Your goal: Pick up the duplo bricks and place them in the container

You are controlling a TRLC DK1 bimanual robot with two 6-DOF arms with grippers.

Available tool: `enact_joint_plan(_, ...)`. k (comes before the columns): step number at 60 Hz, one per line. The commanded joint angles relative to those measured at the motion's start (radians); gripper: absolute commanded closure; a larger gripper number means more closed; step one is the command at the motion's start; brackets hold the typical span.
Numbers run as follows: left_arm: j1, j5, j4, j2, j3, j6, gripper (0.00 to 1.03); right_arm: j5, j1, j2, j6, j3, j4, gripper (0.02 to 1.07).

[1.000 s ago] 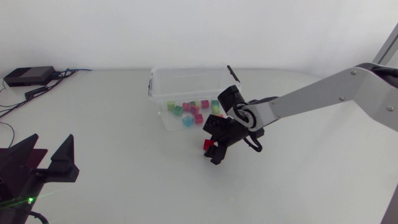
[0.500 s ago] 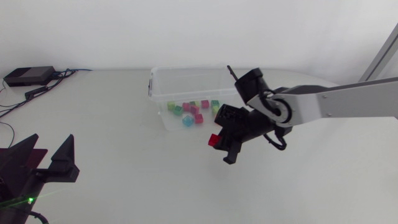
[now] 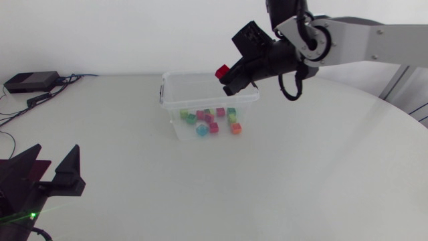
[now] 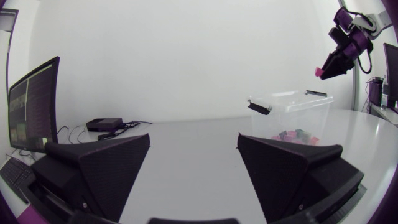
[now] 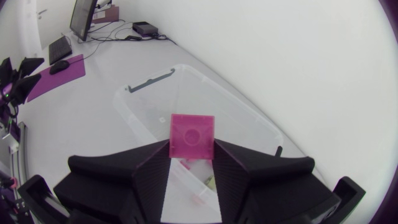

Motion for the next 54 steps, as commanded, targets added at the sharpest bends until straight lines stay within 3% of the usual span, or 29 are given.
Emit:
enact_joint_plan(1,0.007,-0.006,-0.004,-0.009,-0.019,-0.005,0.05,0.011,-0.006,0.091,0.063,0.050,0.047,0.79)
enact_joint_plan(14,0.007,-0.006,-0.004,-0.009,-0.019,-0.005,0.05,0.096,0.005,0.309,0.107,0.165,0.205,0.76)
enact_joint_plan(17,0.007,-0.006,-0.004,-0.009,-0.019,-0.005,0.05,0.114,0.013,0.349,0.107,0.199,0.205,0.60)
enact_joint_plan(21,0.007,-0.006,-0.004,-0.009,-0.019,-0.005,0.05,0.151,0.023,0.370,0.109,0.224,0.205,0.15)
enact_joint_plan(23,0.007,-0.006,-0.004,-0.009,-0.019,-0.005,0.05,0.160,0.025,0.366,0.114,0.227,0.204,0.09)
enact_joint_plan(40,0.007,-0.006,-0.004,-0.009,-0.019,-0.005,0.05,0.237,0.028,0.028,0.149,0.062,0.216,0.08)
enact_joint_plan(54,0.007,-0.006,-0.006,-0.009,-0.019,-0.005,0.05,0.382,0.017,-0.331,0.158,-0.152,0.158,0.07)
